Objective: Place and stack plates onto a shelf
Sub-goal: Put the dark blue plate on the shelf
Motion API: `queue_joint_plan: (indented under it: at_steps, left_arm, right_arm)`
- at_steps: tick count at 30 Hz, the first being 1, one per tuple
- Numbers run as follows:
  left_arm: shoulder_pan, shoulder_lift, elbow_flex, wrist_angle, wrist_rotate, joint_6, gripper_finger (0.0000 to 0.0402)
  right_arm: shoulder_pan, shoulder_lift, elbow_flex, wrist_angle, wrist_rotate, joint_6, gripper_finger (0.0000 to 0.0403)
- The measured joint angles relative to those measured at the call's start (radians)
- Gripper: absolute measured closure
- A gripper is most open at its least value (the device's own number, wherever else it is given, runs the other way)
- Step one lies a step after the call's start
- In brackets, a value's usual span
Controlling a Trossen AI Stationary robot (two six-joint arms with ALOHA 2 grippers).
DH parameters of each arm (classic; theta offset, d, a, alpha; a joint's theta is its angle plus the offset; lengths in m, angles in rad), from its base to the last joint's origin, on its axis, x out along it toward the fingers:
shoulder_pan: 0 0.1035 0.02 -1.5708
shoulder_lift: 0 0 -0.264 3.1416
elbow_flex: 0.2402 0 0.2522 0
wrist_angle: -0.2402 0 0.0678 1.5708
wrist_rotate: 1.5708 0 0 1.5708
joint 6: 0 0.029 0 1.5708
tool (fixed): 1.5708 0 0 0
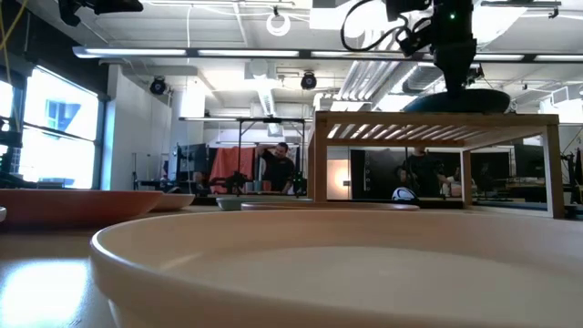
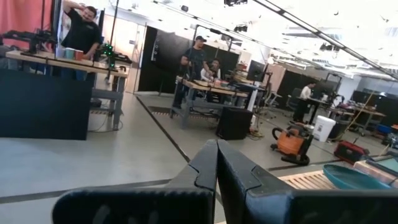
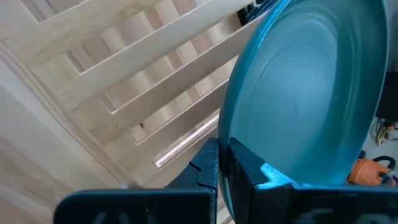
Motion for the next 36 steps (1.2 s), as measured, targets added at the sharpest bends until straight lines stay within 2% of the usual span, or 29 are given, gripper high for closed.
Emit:
queue_joint_plan:
  at_steps: [5, 10, 20, 36]
  left_arm:
    - [0.0, 0.0, 0.0, 0.0, 0.0, 0.003, 0.0401]
    - [0.0, 0.0, 0.0, 0.0, 0.001, 0.003, 0.0401]
    - [0.0, 0.0, 0.0, 0.0, 0.003, 0.003, 0.0401]
    - [0.0, 0.0, 0.0, 0.0, 0.003, 0.006, 0.0401]
  right_arm:
    - [-0.019, 0.0, -0.006, 0.0, -0.056, 0.029, 0.0403]
    - [-0.027, 0.0, -0.006, 0.0, -0.067, 0.051, 0.0403]
    - [-0.098, 0.0, -0.006, 0.029, -0.179, 0.053, 0.0403]
    - [-0.137, 0.0, -0.006, 0.057, -0.195, 0.047, 0.0402]
